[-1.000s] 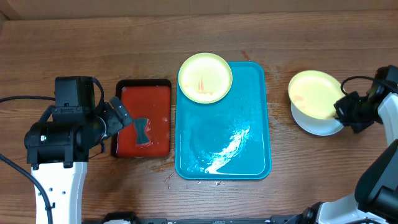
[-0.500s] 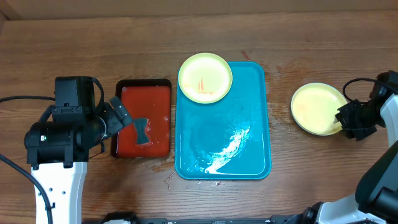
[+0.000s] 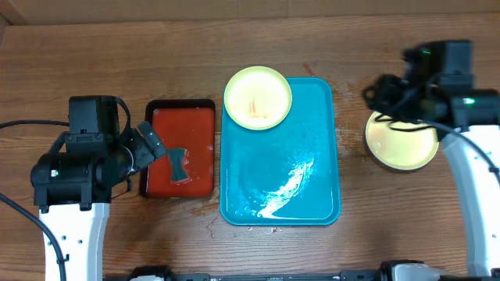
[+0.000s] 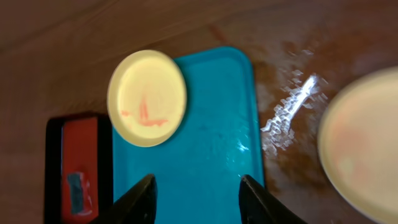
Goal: Clean dirty plates on tray and stack at the side
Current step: 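Move the right gripper to the remaining yellow plate and grasp its rim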
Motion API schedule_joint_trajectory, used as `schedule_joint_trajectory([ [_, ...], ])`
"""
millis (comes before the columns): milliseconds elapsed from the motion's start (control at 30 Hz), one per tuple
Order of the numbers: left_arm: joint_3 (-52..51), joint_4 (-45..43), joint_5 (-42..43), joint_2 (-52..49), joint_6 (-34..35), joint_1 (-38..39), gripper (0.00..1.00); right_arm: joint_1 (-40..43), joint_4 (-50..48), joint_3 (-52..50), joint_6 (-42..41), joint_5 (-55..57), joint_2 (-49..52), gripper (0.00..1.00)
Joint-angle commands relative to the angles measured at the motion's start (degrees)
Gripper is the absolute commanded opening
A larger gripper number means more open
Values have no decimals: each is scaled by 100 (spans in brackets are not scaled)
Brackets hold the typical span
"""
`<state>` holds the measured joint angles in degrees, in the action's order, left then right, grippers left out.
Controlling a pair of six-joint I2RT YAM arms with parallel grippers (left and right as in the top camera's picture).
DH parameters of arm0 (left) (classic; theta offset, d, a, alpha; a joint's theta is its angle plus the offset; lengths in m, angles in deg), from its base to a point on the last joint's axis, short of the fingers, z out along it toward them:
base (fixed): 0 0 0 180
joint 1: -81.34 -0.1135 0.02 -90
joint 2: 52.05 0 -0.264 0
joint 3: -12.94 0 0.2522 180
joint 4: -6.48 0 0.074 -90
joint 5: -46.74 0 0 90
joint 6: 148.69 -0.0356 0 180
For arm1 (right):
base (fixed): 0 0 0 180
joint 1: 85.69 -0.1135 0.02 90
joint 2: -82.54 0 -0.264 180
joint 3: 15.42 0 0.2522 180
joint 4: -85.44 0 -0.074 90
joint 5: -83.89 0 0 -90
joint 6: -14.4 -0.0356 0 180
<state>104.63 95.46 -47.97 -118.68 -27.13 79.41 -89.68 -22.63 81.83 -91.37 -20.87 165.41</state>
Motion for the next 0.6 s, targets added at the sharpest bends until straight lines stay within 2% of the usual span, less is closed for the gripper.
schedule_joint_trajectory([
  [0, 98, -7, 26, 63, 15, -28, 100, -833, -245, 92, 254, 931, 116, 46],
  [167, 98, -7, 26, 63, 15, -28, 100, -1530, -981, 90, 262, 1646, 688, 48],
  [200, 98, -7, 26, 63, 15, -28, 100, -1582, -1176, 83, 289, 1731, 846, 51],
  [300, 98, -7, 28, 63, 15, -28, 100, -1620, -1923, 81, 610, 1770, 1438, 54],
  [467, 98, -7, 28, 63, 15, -28, 100, -1615, -2944, 81, 874, 1716, 2505, 65],
  [567, 98, -7, 26, 63, 15, -28, 100, -1615, -3254, 81, 876, 1703, 3014, 65],
])
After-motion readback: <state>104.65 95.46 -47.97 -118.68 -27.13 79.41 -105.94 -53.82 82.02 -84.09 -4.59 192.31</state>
